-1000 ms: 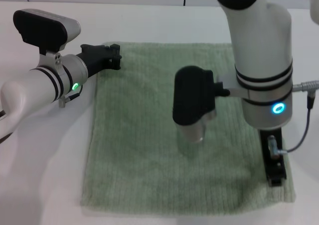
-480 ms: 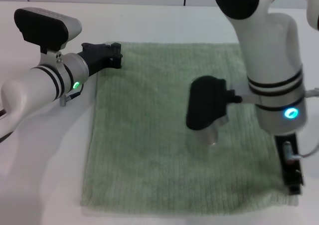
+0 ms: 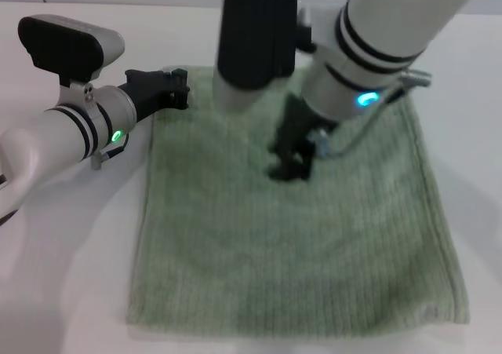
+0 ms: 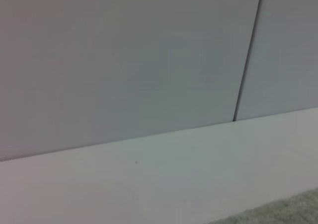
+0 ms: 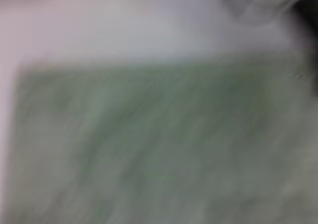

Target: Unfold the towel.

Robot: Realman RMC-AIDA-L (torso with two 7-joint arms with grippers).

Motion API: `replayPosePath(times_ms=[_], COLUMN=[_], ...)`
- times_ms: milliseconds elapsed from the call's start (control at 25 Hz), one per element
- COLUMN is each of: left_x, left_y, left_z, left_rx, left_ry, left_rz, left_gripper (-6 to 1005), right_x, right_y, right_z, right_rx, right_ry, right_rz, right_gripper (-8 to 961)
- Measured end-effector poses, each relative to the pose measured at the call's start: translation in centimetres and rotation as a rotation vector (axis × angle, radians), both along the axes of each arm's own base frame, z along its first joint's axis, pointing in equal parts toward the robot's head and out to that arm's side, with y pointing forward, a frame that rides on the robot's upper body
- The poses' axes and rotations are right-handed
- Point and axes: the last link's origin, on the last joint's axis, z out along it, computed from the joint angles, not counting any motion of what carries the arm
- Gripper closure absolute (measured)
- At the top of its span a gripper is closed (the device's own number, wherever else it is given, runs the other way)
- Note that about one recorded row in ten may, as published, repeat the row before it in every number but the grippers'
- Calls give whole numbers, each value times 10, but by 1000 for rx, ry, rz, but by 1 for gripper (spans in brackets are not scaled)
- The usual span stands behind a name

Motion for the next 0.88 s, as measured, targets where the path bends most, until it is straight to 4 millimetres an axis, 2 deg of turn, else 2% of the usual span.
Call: replayPosePath(times_ms=[80,160,200,240,360,400,440,560,600,640,800,880], left_x=[1,2,2,3,4,5,5,1,-4,-4,-15,-20], left_y=[0,0,0,0,-2,-4,-4,-10,-14,-14,-22,-26], left_z=[1,3,4,6,15,22,22,39,51,51,72,82], left_rx=[4,13,18,26,62,88,88,148,191,191,264,304], left_ry=[-4,-12,-18,-29,-72,-105,-105,-181,-231,-231,-303,-324], left_rz=[-3,-6,-7,-10,-20,-30,-30,-49,-62,-62,-82,-95], left_gripper=[1001,1001,1001,1001,1001,1001,1001,1001,1001,1001,1001,1001], right_x=[1,7,15,15,27,38,38,57,73,73,99,103], right_y=[4,17,31,31,50,59,59,63,60,60,48,47], right_z=[0,1,4,4,14,22,22,28,25,25,19,20], right_rx=[34,120,215,215,377,500,500,664,756,756,938,966], right_ry=[43,142,234,234,379,480,480,589,643,643,798,833], right_rz=[3,-2,-11,-11,-5,23,23,71,115,115,174,166], right_gripper=[656,656,656,656,656,656,656,656,656,656,656,656])
